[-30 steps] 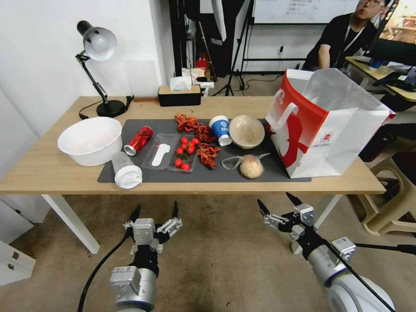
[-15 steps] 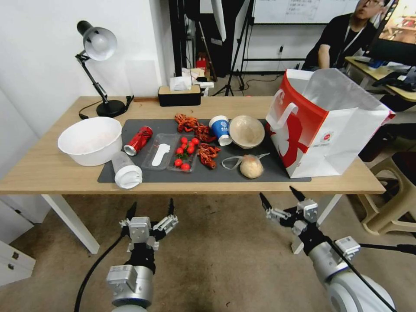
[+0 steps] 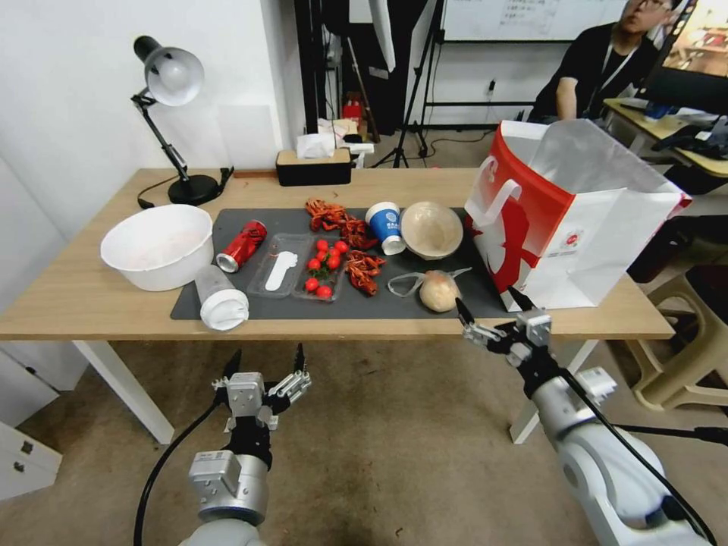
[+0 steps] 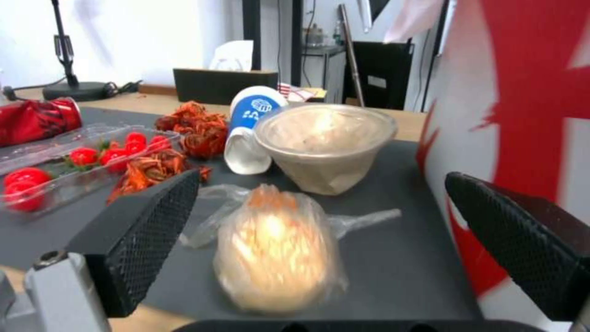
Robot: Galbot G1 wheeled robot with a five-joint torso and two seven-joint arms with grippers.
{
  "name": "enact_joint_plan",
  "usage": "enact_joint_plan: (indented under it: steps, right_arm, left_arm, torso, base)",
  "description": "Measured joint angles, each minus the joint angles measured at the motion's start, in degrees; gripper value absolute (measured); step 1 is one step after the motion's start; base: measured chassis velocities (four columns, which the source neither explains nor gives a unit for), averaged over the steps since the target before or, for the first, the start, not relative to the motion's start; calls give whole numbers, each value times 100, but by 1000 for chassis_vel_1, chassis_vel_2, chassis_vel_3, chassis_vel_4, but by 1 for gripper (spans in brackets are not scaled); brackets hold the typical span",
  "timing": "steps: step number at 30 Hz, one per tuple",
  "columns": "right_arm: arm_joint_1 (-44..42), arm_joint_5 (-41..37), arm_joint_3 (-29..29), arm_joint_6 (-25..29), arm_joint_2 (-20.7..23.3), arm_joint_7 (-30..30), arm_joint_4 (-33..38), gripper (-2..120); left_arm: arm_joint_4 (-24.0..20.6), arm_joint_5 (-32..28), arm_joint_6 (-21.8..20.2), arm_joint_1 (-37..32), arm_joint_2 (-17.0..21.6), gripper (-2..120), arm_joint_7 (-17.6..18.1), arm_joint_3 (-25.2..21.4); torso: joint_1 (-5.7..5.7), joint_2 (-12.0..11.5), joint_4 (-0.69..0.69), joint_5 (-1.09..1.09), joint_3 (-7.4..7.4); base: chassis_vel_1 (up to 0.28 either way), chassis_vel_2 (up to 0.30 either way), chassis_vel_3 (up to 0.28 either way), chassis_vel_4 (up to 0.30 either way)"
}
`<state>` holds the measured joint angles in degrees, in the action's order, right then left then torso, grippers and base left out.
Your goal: Pick up the trash from the table and place it into the takeout bag.
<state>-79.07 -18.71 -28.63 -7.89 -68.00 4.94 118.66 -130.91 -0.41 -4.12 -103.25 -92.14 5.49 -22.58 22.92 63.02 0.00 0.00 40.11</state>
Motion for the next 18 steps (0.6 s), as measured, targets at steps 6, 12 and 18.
enact_joint_plan:
  steps: [6, 12, 18]
  right_arm:
    - [555, -42, 396, -263, 128, -125, -385, 100]
    - [1161, 24, 914, -813, 181, -289, -775, 100]
    - [1226, 144, 1029, -1208, 143, -423, -786, 100]
  left_arm:
    - [-5, -54, 3, -30, 0, 100, 2, -42]
    - [-10, -72, 7, -35, 0, 100, 4, -75]
    - [-24, -79, 11, -41, 1, 100, 13, -127]
  torso:
    - [0, 0, 2, 1, 0]
    - [1, 0, 1, -1, 0]
    - [0, 0, 0, -1, 0]
  base:
    - [0, 0, 0, 0]
    - [0, 0, 0, 0]
    - [0, 0, 0, 0]
